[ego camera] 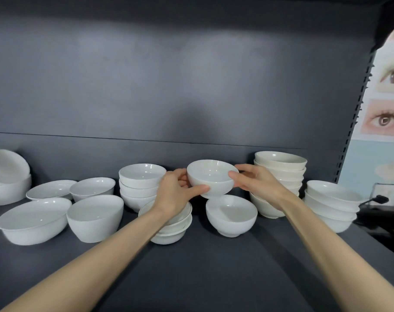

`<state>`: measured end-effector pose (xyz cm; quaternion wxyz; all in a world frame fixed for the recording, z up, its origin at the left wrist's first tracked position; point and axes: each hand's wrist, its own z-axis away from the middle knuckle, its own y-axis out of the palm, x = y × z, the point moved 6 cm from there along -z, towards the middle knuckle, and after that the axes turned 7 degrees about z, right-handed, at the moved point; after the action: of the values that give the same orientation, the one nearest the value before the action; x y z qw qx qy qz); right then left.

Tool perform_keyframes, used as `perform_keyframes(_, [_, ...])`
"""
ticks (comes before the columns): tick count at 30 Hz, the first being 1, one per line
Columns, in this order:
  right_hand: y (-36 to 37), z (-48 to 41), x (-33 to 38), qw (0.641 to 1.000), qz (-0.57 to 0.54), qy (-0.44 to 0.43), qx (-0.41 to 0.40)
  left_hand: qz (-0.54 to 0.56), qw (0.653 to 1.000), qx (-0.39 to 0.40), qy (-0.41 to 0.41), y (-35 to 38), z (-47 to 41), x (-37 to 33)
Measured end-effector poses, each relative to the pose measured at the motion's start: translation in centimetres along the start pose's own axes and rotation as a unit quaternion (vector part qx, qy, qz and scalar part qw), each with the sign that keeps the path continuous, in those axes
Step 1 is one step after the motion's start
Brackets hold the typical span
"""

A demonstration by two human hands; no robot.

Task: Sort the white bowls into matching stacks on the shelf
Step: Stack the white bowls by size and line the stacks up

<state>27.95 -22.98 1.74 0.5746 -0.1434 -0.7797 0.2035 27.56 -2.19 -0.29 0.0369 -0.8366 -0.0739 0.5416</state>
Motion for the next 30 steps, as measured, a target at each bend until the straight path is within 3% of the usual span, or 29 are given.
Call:
perform_keyframes(9, [-1.5, 5.8, 1.9, 0.999, 0.030, 0.022, -0.015, 0.080, 0.996, 0.050, 0.004, 2.1, 2.8, -0.5])
perform_keyframes(16, [-1.8, 7.7, 1.5, 0.998, 0.041, 0.030, -0.048, 0.137, 0.990, 0.041, -0.019, 3.5, 5.0, 0.2])
perform_keyframes(22, [-1.7, 7.8, -0.2, 0.999, 0.015, 0.030, -0.032, 0.092, 0.992, 0.081, -0.005, 5.0, 5.4, 1.1])
perform_keyframes(30, [-1.8, 7.1, -2.4, 1.000, -0.019, 0.004, -0.013, 0.069, 0.996, 0.058, -0.004, 6.6, 6.3, 2.2])
